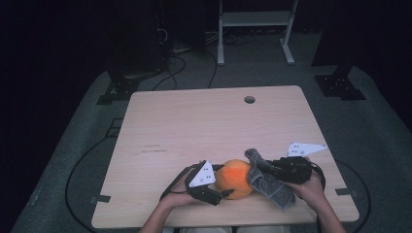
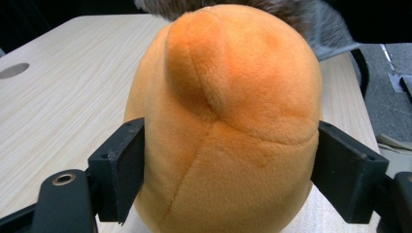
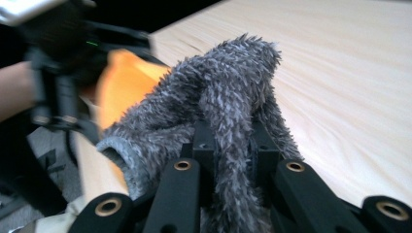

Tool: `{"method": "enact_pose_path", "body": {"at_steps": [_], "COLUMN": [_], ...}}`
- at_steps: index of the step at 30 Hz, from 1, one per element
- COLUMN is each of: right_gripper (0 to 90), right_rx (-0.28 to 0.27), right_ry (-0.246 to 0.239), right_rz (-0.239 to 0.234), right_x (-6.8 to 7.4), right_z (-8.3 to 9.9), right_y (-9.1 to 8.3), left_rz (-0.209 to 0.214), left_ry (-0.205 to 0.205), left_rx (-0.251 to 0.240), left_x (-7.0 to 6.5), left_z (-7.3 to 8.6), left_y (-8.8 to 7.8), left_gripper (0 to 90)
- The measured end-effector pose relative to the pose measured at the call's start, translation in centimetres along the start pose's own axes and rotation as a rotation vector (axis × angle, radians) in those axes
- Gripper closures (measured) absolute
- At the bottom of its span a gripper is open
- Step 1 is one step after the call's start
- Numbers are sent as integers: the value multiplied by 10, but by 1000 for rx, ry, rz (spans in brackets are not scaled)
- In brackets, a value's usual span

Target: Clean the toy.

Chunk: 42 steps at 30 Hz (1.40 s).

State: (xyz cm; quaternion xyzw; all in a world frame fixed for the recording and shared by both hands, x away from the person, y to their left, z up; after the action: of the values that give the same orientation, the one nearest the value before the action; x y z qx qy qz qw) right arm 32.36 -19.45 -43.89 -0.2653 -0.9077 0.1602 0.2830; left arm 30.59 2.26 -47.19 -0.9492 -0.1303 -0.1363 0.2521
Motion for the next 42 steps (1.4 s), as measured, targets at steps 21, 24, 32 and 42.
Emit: {"method": "enact_pose_path", "body": {"at_steps": [21,24,32,42], "right_gripper": [772,771,770,771], "right_rx": [-43,-27,-5,-3], "right_ry": [-3,-48,23,-4], "right_rz": [-28,-26,35,83], "right_x": [11,22,-2,-4], "right_z": [-2,-2,8,5], "right_y": [-1,5,2,3], "left_rz": [-7,-14,-24,-85], "left_ry": [-68,-90,-118,-203], "left_rx": [0,0,-2,-1], "left_x": [9,12,14,17], "left_z": [6,7,7,2], "left_y": [-3,-3,-3,7], "left_gripper": [189,189,189,175]}}
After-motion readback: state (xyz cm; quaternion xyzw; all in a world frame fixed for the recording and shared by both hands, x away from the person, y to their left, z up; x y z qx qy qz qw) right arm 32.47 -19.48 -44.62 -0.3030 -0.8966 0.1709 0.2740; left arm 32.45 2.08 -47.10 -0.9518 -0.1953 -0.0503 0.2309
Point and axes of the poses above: each handheld gripper's, and its own axes: y roughly forward along the jaws, z roughly out of its underside, x roughly to its left, the point moved 6 cm from there along y, roughly forward along the jaws, and after that the axes turned 13 degrees about y, right-handed, at the moved point
